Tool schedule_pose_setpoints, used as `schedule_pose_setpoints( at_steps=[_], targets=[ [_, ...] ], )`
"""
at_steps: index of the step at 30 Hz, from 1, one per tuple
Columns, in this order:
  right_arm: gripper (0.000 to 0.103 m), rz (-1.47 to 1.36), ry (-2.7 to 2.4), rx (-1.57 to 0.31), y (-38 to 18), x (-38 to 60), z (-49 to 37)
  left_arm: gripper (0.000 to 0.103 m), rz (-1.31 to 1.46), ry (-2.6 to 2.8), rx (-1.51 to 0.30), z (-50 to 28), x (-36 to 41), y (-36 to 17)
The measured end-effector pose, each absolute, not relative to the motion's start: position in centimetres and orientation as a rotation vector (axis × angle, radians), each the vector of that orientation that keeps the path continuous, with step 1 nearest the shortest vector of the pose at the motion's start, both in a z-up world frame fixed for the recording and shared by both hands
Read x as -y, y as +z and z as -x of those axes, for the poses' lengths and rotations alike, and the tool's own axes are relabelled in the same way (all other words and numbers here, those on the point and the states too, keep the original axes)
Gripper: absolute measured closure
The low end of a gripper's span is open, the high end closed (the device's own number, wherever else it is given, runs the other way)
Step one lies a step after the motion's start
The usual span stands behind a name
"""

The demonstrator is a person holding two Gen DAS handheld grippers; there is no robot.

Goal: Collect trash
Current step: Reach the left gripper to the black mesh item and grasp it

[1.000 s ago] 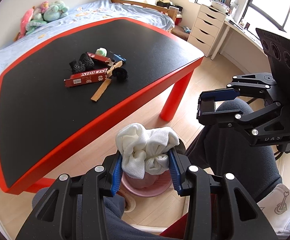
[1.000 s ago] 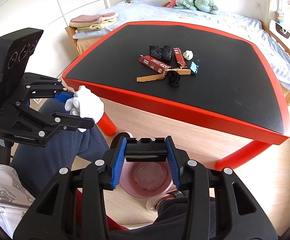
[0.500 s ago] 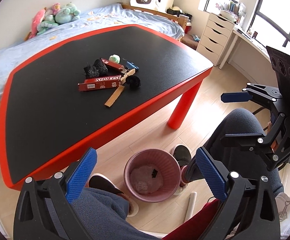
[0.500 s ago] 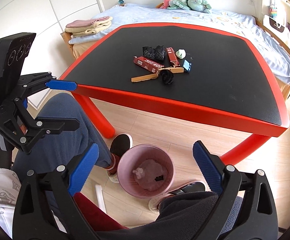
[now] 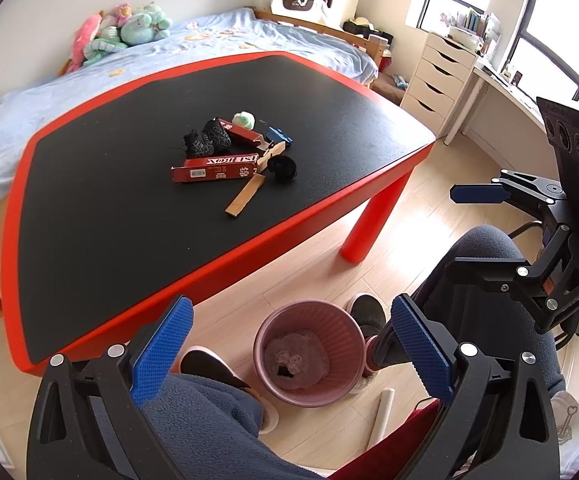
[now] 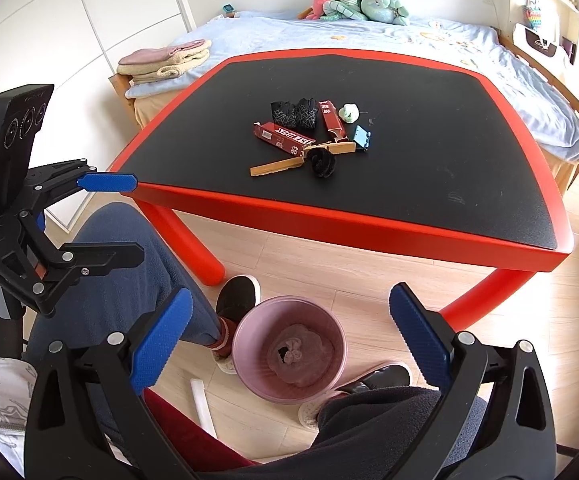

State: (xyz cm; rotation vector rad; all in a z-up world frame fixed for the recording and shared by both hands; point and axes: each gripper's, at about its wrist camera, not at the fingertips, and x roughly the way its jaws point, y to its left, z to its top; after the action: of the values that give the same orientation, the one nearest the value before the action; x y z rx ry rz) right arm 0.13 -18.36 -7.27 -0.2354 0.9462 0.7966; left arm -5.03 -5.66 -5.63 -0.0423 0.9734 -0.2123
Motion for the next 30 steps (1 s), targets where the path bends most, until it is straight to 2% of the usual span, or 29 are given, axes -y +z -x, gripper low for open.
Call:
schedule_pose_setpoints(
  at_steps=[14, 30],
  targets=[
    [0.006, 0.259, 0.78, -0.923, -5.9, 16.5, -3.5, 0.008, 0.082, -0.142, -0.937, 2.3, 2.5, -4.2],
    [0.006, 0.308, 0.778, -0.953, -7.3, 12.0, -10.4, 0.008, 0.118, -0.115, -0.974, -6.8, -0.6, -5.0]
  ],
)
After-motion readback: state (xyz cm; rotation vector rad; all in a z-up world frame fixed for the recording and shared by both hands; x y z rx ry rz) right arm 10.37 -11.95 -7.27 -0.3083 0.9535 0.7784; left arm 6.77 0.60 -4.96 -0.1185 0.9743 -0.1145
